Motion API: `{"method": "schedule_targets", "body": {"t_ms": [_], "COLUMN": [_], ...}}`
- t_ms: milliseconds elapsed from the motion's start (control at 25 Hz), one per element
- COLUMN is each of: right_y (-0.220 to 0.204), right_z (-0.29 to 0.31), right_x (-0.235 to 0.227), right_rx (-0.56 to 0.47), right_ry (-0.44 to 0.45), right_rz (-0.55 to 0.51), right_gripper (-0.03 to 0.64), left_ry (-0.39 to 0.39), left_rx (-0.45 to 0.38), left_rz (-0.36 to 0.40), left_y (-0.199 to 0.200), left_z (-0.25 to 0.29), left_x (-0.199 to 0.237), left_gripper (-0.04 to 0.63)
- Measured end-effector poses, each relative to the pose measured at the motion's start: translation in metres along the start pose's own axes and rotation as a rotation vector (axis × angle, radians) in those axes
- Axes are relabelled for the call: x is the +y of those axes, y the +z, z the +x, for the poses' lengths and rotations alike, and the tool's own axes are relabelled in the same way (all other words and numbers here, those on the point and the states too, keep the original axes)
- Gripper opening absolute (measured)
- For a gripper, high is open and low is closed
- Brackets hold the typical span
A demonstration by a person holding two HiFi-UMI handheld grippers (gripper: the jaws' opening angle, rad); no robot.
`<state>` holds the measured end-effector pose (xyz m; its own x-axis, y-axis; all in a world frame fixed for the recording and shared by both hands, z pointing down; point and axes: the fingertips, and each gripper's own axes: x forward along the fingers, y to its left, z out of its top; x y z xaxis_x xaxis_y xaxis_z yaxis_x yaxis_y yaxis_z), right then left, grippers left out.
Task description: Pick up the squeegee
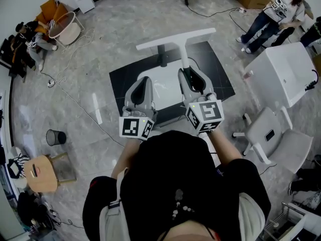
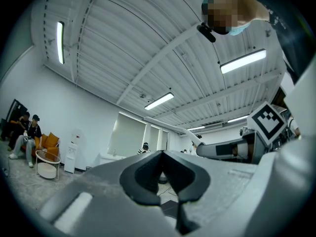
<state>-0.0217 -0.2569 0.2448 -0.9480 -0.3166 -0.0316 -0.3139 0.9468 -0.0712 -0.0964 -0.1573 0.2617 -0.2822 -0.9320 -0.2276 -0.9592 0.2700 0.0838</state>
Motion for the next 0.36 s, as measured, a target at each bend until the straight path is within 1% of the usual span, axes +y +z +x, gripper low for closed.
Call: {"method": "schedule_targets", "body": {"t_ms": [360], "right_y": [-0.0008], "right_z": [0.0068], "right_x": [0.0091], "right_rx": [0.007], "right_ry": [0.005], "right_rz": [-0.005], "right_gripper": [0.098], "left_ry": [-0.003], "left_rx": [0.002], "left_rz": [0.0], "left_y": [0.0022], "left_z": [-0.0001], "left_x": [0.0077], "left_gripper": [0.002]}}
